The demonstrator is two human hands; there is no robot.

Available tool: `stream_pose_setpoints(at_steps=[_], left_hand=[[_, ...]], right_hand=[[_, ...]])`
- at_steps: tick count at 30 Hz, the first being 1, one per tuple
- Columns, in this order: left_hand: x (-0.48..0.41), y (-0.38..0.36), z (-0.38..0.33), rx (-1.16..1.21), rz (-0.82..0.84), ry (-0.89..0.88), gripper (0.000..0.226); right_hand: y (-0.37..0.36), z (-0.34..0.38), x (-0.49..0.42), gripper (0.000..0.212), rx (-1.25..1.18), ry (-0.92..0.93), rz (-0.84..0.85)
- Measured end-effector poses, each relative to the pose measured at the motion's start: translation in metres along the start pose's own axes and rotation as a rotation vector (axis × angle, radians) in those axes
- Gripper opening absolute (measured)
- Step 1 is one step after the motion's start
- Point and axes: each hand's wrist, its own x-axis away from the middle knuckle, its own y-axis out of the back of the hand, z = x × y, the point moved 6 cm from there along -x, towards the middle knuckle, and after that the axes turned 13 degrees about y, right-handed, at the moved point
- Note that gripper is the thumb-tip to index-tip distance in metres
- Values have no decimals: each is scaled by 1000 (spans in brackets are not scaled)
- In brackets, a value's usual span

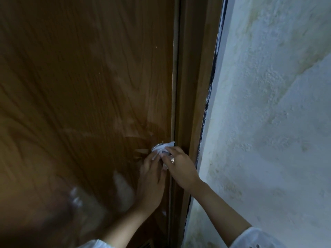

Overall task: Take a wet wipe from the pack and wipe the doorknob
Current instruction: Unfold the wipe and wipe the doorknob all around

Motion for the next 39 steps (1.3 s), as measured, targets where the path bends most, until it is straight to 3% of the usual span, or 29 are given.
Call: stream_pose_setpoints(at_steps=[6,14,17,22,28,32,39], left_hand=[[2,-7,4,-195,31,70,55],[2,-7,2,-203,58,130,60],[1,-7,2,-185,91,143,58],[-12,0,-15,-144,93,91,45],[-23,5,-33,-328,93,41,36],[-14,8,-30,-318,65,65,40],[8,4,-20,-222,125,108,55]], right_hand=[[-1,9,7,50,11,90,-34],[-1,12,2,49,11,132,30],[0,9,0,57,13,102,87],[0,-13,5,46,-529,-211,-51],[-20,-25,16,49,-839,-401,-34],[-15,-17,12,42,-727,-347,-82],[-13,3,8,37,-198,3,-187]])
